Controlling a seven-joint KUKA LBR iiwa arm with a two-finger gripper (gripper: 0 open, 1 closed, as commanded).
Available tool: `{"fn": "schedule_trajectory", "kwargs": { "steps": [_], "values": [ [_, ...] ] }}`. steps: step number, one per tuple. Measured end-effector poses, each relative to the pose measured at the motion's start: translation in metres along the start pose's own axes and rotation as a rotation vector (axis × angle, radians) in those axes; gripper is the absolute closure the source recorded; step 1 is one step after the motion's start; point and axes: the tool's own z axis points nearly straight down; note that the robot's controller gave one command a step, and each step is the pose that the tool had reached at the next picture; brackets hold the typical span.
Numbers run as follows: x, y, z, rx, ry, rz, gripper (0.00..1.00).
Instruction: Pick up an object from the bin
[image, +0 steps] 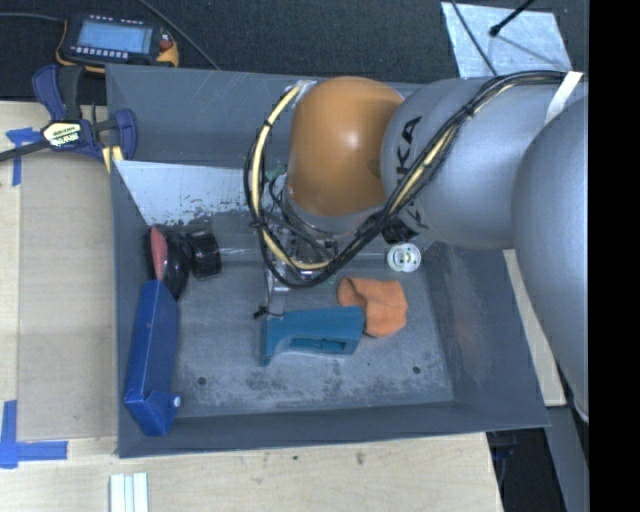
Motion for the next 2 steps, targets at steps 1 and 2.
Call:
{"fn": "schedule_trajectory", "kwargs": {
  "steps": [1,2],
  "values": [
    [-0.008,-0.03,0.002,0.0,-0.001,0.228,0.0],
    [0.016,-0.034,0.013,0.001,0.0,0.254,0.0]
  ]
}}
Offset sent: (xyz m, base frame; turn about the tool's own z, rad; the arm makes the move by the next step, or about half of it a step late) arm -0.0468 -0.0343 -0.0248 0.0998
